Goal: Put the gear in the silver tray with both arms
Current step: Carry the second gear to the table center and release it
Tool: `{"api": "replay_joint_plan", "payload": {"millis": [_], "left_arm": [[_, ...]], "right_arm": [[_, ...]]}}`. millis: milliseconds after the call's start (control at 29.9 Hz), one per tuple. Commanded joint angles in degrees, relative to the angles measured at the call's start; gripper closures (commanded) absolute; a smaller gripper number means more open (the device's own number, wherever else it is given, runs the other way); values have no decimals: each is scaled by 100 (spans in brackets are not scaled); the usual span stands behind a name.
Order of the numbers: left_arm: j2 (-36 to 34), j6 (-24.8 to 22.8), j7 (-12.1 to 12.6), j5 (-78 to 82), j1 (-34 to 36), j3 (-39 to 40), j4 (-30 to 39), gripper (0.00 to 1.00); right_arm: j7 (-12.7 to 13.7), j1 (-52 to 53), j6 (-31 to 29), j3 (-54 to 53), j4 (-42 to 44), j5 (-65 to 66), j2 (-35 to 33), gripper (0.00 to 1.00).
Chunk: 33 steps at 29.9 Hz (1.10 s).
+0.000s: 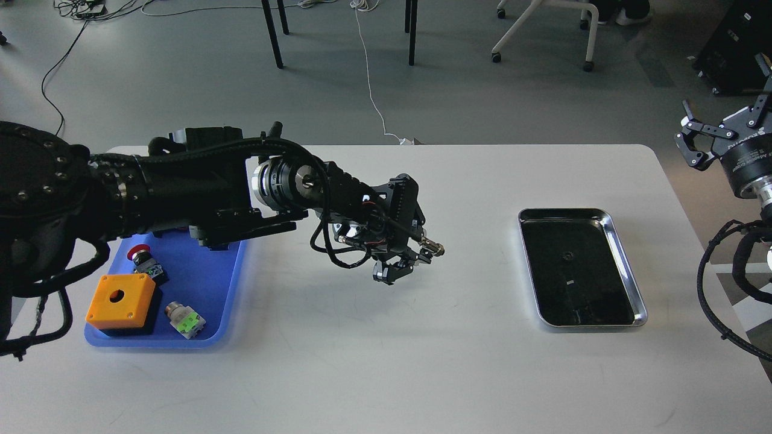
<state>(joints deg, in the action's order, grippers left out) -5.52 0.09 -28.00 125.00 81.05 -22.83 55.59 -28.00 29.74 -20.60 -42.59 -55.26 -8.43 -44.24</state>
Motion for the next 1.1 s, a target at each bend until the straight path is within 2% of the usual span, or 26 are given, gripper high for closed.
{"api": "replay_joint_plan", "payload": {"millis": [0,134,334,602,1070], "left_arm": [[121,8,0,0,-255,313,-57,81],[261,43,0,0,-624,515,-127,81],[552,69,0,0,-1257,850,-803,81],[552,263,0,0,-1539,859,-1243,81],[552,570,0,0,-1803,832,-1323,77]], "right_arm": [[0,-354,-383,-12,-3,0,-383,1],[0,-671,-585,-12,-11,0,-577,1],[0,-803,-656,-21,-38,0,-630,1],[0,-794,-656,-39,-38,0,-621,1],[0,-751,-647,-39,-38,0,-595,1]]}}
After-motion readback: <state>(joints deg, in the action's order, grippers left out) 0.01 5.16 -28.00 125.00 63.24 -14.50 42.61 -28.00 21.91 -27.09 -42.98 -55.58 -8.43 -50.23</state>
